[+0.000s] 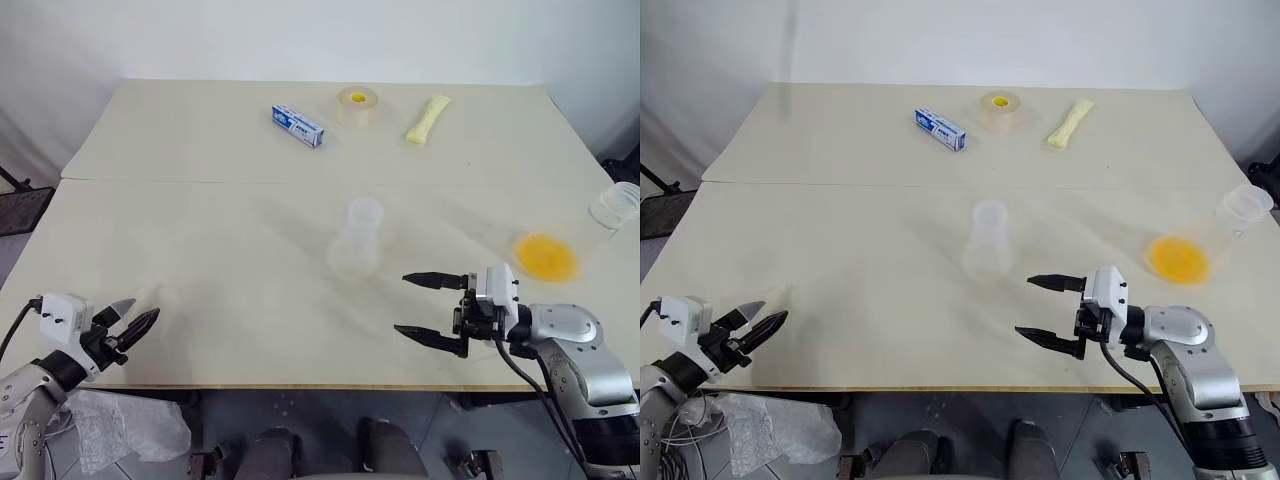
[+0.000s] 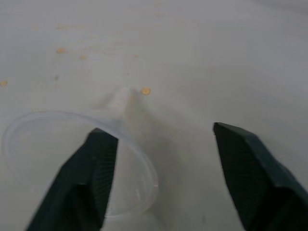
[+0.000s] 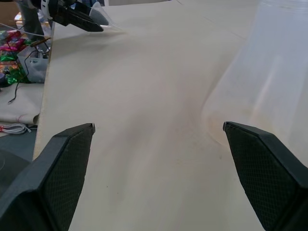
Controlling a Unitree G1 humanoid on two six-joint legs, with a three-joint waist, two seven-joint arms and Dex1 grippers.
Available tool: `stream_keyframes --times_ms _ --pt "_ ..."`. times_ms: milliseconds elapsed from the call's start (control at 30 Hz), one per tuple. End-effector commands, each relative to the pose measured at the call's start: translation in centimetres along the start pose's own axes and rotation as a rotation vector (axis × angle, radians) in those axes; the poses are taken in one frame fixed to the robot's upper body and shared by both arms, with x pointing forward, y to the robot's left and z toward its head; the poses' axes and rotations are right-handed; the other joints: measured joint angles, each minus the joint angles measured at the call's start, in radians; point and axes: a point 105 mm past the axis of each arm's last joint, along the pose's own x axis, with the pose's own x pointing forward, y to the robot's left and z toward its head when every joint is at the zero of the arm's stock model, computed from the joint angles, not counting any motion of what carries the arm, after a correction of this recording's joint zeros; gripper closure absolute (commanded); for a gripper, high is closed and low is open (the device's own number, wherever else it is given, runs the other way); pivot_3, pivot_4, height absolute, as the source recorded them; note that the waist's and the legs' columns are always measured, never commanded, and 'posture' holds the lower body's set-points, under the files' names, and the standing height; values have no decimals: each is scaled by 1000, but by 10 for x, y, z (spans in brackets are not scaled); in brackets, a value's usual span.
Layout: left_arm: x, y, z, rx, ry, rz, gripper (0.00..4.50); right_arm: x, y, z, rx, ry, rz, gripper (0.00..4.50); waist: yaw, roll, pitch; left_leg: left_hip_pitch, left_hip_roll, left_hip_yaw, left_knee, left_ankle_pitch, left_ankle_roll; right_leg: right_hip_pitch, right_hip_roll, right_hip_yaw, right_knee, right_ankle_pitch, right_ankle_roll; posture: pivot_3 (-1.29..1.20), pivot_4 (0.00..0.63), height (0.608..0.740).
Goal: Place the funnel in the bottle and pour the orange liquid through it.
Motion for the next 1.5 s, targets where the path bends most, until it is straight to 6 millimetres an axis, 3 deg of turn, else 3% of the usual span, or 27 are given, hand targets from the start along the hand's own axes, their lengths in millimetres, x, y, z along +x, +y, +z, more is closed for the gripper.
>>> stream_keyframes --times_ms 33,200,400,900,1000,1100,1300,1500 --pt "-3 3 15 16 -27 -26 2869 -5 0 11 -58 -8 -14 0 -2 0 0 0 0 0 0 0 0 0 0 0 0 0 0 0 150 740" --pt "0 2 37 37 -67 -83 4466 -6 -2 12 -68 -7 -26 0 -1 0 0 0 0 0 0 0 0 0 0 0 0 0 0 0 150 740" --pt "17 -7 68 96 -121 -189 4466 -6 -7 15 -92 -13 -51 0 -3 0 0 0 0 0 0 0 0 0 0 0 0 0 0 0 150 740" --pt "106 -70 182 422 -307 -630 4466 -21 -18 38 -197 -22 -216 0 1 0 0 0 -4 1 1 1 1 -1 4 -11 4 0 1 0 150 740" --pt "123 -78 196 487 -316 -669 4466 -23 -17 41 -206 -23 -236 0 6 0 1 -1 -4 1 2 1 2 -1 4 -12 5 1 1 0 150 740" --pt "134 -102 213 557 -386 -801 4466 -25 -15 43 -211 -31 -263 0 11 0 1 -1 -5 3 2 1 2 -1 4 -13 5 1 2 0 150 740" --pt "147 -143 227 665 -451 -1021 4466 -29 -6 47 -189 -55 -301 0 16 -2 2 -6 -4 2 7 2 3 -2 4 -15 5 2 3 0 150 740" --pt "153 -175 227 802 -424 -1189 4466 -30 3 48 -182 -54 -337 0 16 -3 2 -11 -6 1 9 2 5 -4 3 -17 4 2 5 0 150 740"
